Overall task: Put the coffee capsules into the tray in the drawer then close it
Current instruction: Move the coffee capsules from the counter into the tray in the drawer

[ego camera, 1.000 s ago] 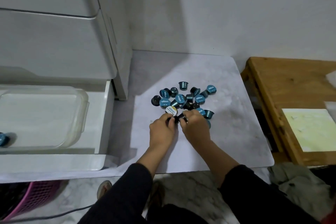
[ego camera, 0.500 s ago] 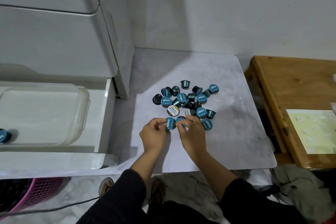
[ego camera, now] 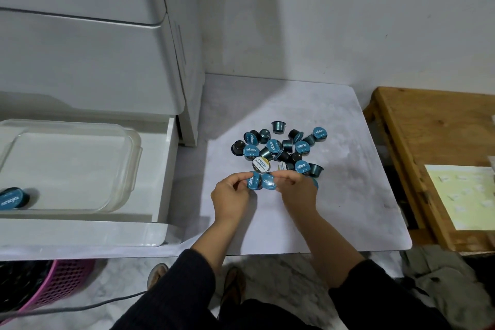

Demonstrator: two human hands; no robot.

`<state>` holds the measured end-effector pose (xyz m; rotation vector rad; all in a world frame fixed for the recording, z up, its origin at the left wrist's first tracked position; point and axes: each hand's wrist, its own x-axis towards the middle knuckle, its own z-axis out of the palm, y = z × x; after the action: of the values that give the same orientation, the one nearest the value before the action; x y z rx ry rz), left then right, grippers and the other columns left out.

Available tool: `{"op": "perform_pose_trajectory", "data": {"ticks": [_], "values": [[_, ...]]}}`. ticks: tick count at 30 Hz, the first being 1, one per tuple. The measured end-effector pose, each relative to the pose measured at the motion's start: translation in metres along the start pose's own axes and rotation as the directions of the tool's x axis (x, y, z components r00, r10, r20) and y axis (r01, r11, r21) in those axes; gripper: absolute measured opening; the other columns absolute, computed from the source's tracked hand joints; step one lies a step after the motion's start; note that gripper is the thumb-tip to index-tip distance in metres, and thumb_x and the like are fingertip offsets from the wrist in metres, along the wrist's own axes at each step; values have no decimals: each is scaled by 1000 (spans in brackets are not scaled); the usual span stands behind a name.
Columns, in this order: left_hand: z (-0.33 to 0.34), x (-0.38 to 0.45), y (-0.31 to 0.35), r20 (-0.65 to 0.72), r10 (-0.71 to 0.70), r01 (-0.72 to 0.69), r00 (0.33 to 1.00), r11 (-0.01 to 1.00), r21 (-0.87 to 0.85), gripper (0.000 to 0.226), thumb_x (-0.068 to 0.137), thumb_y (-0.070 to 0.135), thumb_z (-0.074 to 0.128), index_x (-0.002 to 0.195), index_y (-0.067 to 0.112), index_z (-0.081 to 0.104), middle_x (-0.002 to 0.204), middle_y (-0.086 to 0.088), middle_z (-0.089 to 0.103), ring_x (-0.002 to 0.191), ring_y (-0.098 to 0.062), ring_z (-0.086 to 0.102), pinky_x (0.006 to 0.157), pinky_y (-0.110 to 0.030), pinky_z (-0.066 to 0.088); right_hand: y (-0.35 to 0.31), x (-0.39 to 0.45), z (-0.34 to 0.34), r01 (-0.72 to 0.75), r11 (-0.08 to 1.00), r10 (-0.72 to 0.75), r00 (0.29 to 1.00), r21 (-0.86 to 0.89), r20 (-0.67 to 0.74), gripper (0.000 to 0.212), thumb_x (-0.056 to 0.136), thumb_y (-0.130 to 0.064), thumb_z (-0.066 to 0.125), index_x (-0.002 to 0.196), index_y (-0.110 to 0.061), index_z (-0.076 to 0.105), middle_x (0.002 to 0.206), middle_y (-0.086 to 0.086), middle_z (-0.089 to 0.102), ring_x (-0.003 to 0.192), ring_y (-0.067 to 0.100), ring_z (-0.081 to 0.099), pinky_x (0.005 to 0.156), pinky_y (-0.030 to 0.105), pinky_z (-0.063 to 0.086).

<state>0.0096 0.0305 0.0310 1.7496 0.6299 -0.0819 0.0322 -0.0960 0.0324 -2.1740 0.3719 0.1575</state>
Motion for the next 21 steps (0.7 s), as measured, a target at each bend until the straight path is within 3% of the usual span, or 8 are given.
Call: {"op": "perform_pose_trajectory", "data": {"ticks": [2,4,7,9,14,21], "values": [[-2,-2,11,13,29,-29,999,999,-23,27,87,6,53,92,22,74,95,2,73,81,-11,62,82,-22,48,-13,1,-9,50,996,-48,998,76,-33,17,85,-2,58,94,-6,72,76,0,65,52,-5,56,51,4,39],[-8,-6,25,51,77,-73,996,994,-76,30,87,7,54,86,29,74,94,3,74,85,-13,66,87,-28,52,-31,0,-21,56,960,-42,998,274,-56,16,85,2,58,97,0,69,71,5,64,44,-5,54,45,5,39],[-30,-16,53,88,195,-180,977,972,-151,34,87,7,55,80,35,72,91,8,73,89,-9,67,85,-22,53,-64,-3,-34,58,886,-30,997,460,-66,16,84,4,58,95,-1,70,77,8,68,61,7,62,55,9,50],[-49,-20,74,117,274,-253,955,953,-168,33,87,4,55,82,32,72,87,11,71,85,-5,67,79,-12,51,-84,-6,-40,76,867,-63,997,492,-43,17,84,4,58,90,-6,71,73,2,70,61,6,64,59,11,52],[-144,-15,110,225,411,-397,884,912,-105,29,88,5,57,81,30,72,85,9,73,78,1,65,79,-12,49,-145,-27,-30,212,872,-255,966,442,40,24,84,-3,61,77,-24,71,73,-4,71,63,7,62,63,16,52],[-297,43,107,333,324,-401,886,895,196,27,87,6,61,79,28,74,81,14,75,80,-2,68,80,-15,49,-215,-52,55,287,879,-402,877,382,265,24,83,3,61,79,-18,71,72,-2,67,55,3,60,67,15,52]]}}
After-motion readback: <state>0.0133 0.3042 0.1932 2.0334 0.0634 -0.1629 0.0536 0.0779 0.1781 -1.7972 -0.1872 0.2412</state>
